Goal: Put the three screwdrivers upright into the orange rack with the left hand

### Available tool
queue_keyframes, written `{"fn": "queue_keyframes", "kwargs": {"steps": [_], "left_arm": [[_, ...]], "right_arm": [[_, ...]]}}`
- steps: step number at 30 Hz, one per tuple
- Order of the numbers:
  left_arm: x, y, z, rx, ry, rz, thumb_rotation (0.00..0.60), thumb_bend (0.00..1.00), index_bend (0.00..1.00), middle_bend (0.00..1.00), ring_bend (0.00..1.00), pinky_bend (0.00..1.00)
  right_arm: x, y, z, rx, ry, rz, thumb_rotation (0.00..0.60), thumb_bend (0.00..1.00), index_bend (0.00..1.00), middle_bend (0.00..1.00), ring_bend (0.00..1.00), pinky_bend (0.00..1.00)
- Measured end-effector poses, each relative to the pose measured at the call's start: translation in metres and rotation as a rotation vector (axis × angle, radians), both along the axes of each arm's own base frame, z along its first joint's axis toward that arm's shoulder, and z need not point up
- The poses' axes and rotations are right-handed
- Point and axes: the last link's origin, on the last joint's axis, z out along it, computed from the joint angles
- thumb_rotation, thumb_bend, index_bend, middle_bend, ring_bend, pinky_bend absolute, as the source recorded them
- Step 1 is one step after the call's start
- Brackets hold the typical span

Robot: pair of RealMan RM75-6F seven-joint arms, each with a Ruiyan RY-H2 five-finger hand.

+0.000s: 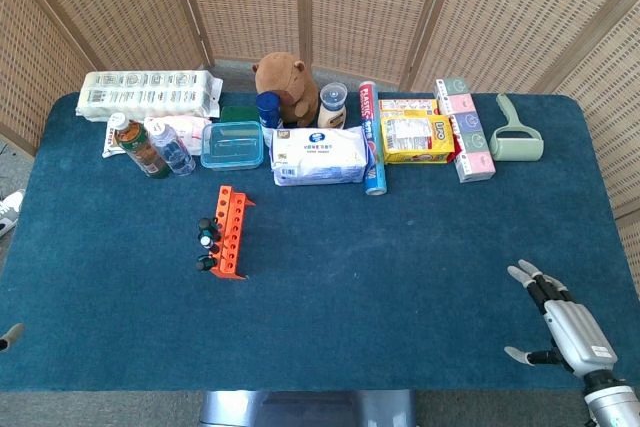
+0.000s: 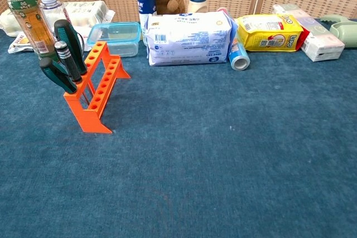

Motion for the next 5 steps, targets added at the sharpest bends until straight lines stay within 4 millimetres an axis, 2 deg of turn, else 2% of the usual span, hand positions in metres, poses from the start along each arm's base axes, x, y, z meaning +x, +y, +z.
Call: {"fn": "queue_keyframes", "kwargs": {"steps": [5], "left_arm": [[-0.006,-0.005,-0.013,0.023,0.032,-0.002,0.6,0.12,0.0,0.0,0.0,0.19]], "right_arm": [[0.0,-0.001,0.0,-0.014,0.02,0.004,0.6,0.0,0.06,0.01,0.12,0.07]]}}
